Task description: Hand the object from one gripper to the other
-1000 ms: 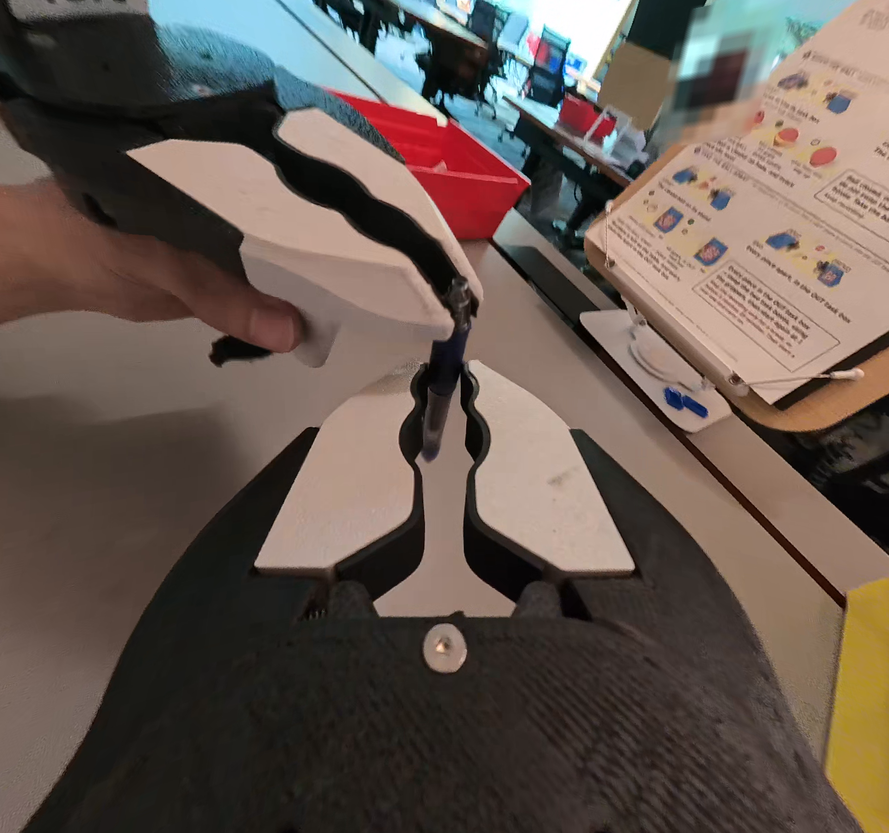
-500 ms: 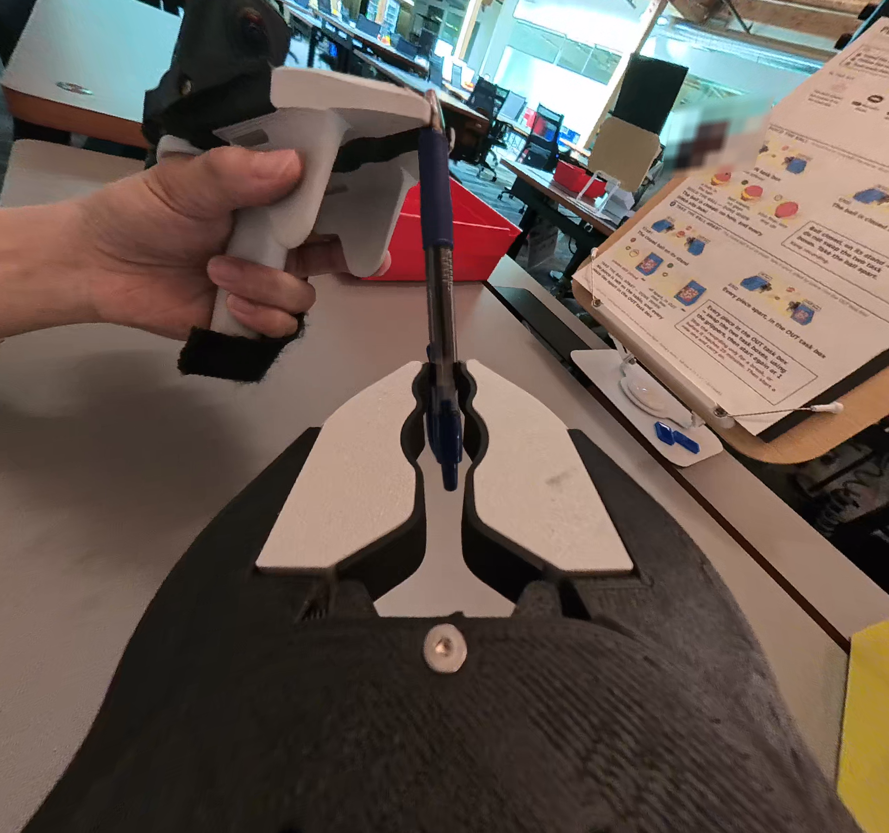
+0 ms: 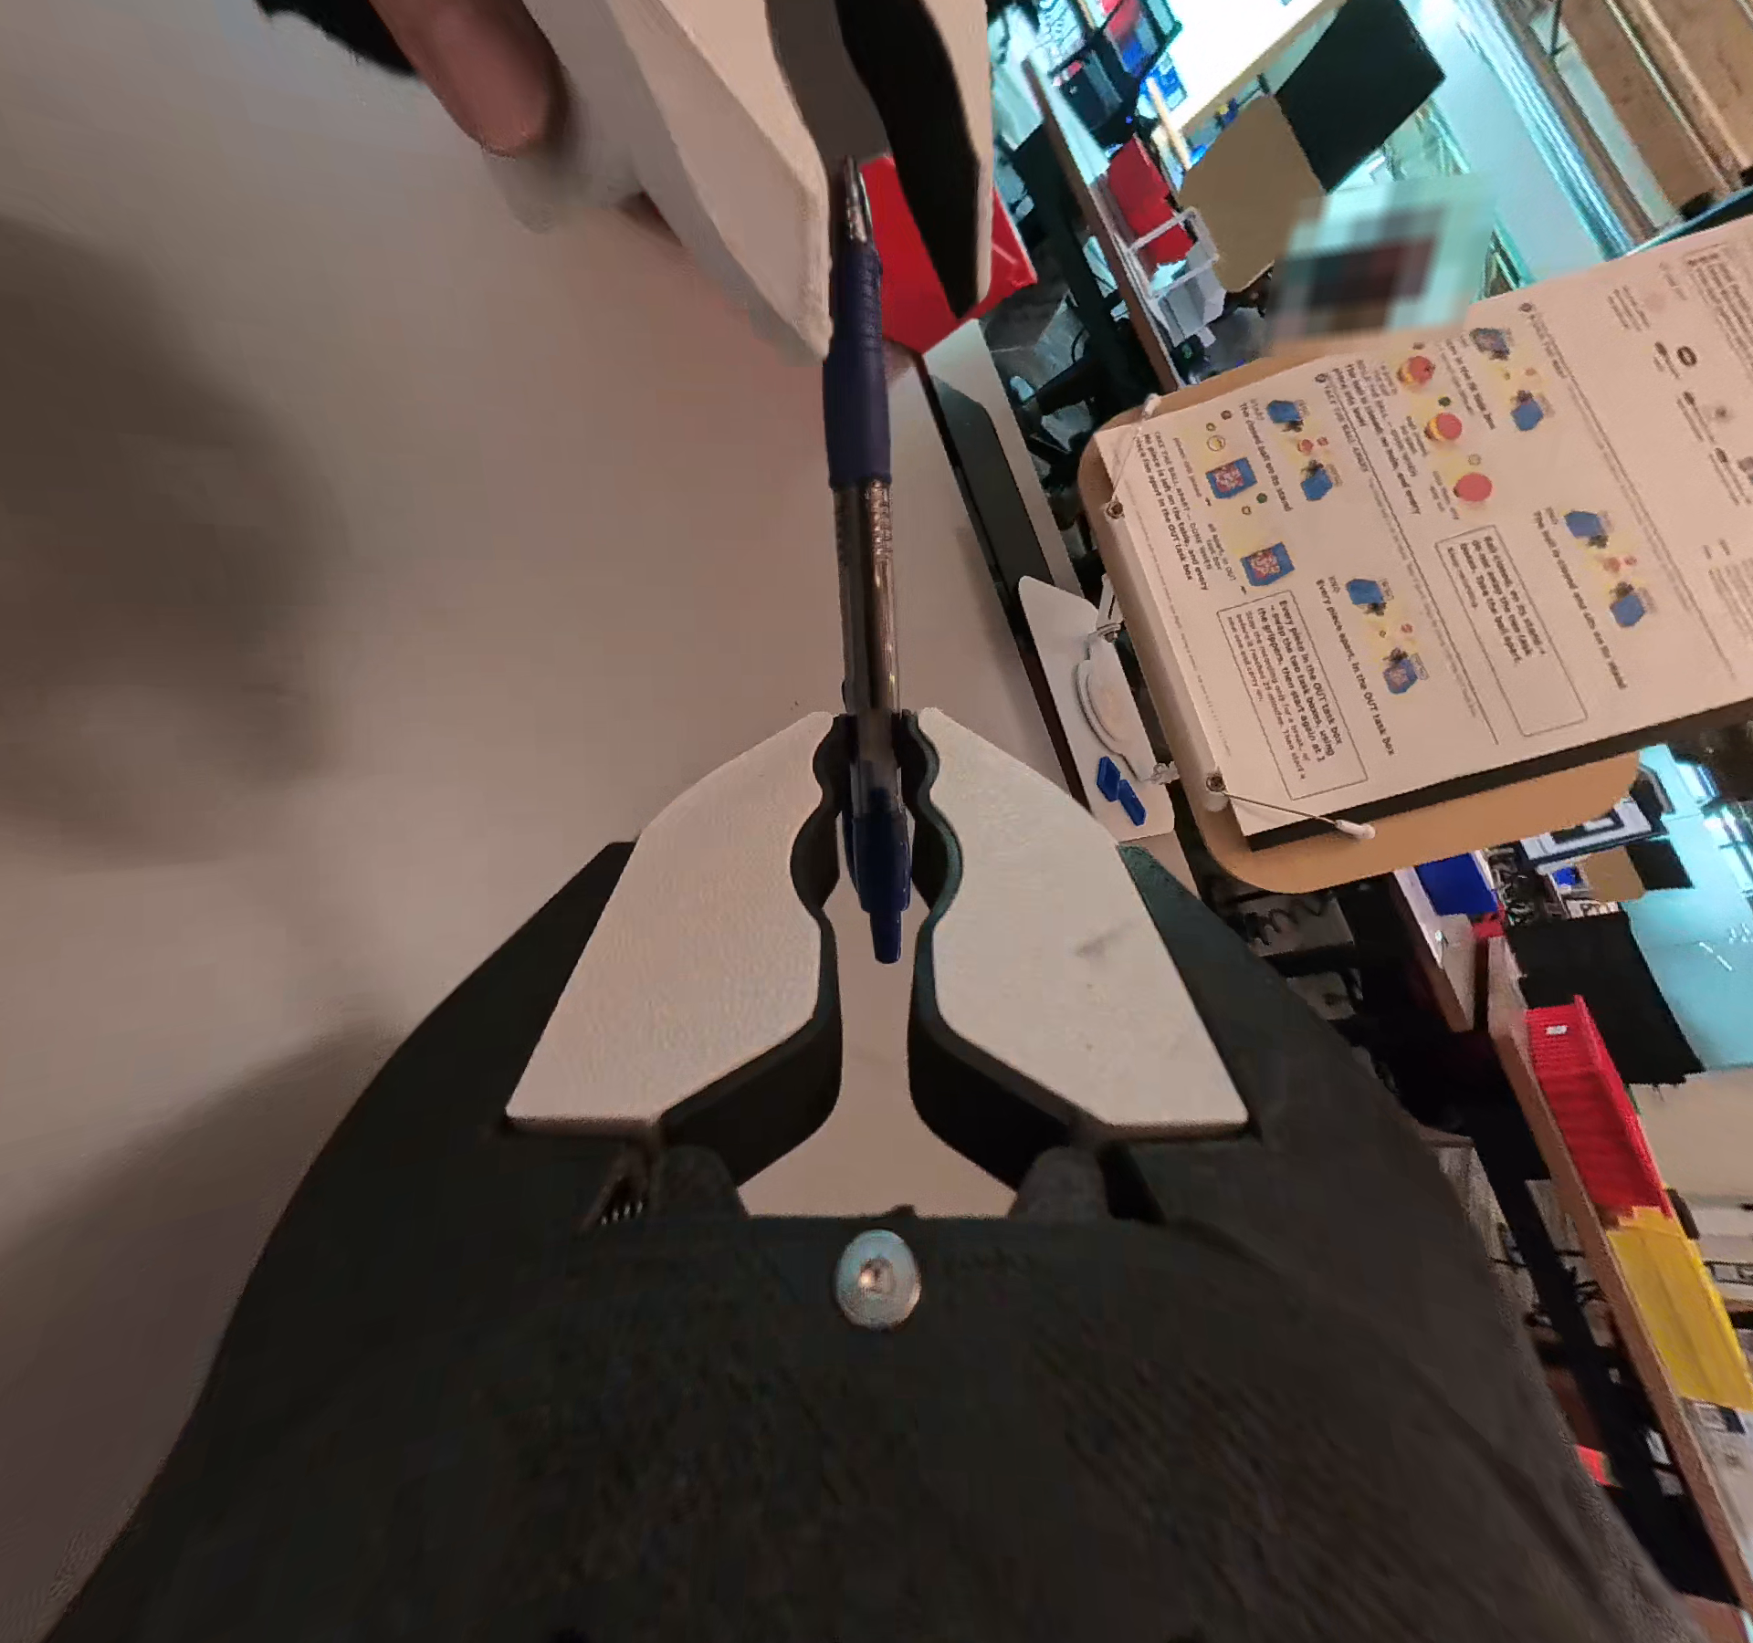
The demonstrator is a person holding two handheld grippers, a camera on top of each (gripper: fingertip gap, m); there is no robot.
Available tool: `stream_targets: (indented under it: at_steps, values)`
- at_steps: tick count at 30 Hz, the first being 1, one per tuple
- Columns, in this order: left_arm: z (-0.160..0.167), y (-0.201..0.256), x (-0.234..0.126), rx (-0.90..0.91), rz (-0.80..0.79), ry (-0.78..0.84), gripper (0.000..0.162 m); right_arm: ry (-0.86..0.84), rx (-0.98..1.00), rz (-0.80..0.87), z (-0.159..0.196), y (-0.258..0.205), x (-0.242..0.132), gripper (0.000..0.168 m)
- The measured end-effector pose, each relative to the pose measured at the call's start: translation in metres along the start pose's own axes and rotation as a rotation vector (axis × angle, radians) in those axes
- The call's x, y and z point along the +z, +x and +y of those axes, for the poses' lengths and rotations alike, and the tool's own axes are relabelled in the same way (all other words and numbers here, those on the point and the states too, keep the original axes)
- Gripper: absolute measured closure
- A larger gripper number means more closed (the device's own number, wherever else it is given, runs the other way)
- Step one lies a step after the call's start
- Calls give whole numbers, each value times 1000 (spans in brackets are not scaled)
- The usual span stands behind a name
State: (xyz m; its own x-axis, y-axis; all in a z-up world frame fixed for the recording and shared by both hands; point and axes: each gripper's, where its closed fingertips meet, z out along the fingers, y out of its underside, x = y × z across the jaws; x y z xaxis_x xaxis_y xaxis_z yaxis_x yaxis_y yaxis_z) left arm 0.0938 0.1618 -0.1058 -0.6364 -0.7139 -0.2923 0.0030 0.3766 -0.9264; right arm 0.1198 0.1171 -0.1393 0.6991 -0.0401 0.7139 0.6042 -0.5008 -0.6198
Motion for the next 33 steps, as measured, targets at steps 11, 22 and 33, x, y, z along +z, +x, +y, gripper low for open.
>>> stream_targets:
  at_steps: [11, 22, 33]
  values:
    - [21, 21, 10, -57, 191, -51, 152, 29, 69, -23, 5, 0, 0, 153]
    - [-17, -11, -2, -505, 255, 515, 152, 697, 1140, -83, -21, 66, -30, 115]
    - [-17, 19, 21, -584, 384, 578, 152, 828, 1160, -143, -38, 63, -37, 153]
